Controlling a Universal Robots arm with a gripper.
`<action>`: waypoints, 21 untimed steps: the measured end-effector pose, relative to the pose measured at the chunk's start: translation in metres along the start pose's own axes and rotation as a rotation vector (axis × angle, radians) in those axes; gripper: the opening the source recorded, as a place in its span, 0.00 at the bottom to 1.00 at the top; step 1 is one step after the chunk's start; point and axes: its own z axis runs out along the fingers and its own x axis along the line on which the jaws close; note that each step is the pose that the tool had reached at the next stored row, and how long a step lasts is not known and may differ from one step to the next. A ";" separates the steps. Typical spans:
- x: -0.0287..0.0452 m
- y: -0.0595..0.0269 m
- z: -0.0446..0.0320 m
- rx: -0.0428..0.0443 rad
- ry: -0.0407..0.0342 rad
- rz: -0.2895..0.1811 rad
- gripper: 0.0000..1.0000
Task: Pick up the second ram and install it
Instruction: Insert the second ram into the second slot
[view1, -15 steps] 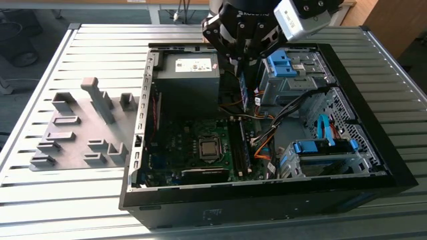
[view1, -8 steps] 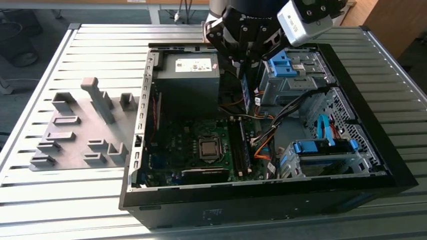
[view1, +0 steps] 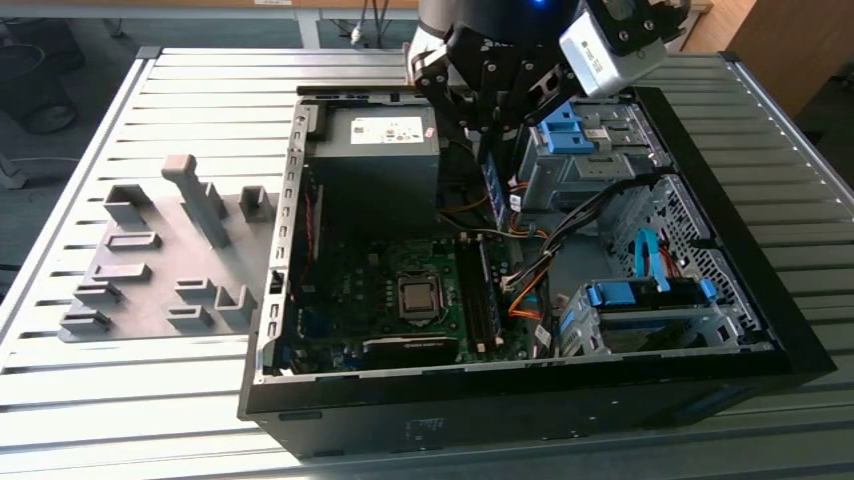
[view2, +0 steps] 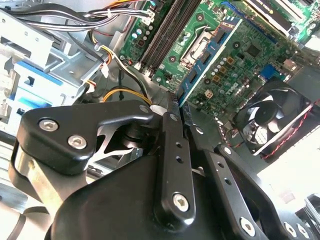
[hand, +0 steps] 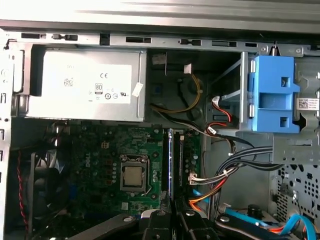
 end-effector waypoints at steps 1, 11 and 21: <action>0.0000 0.0000 0.0005 0.0000 0.0001 -0.001 0.14; 0.0001 -0.0002 0.0065 -0.0002 0.0000 -0.002 0.14; 0.0002 -0.0004 0.0140 -0.0002 0.0029 -0.002 0.14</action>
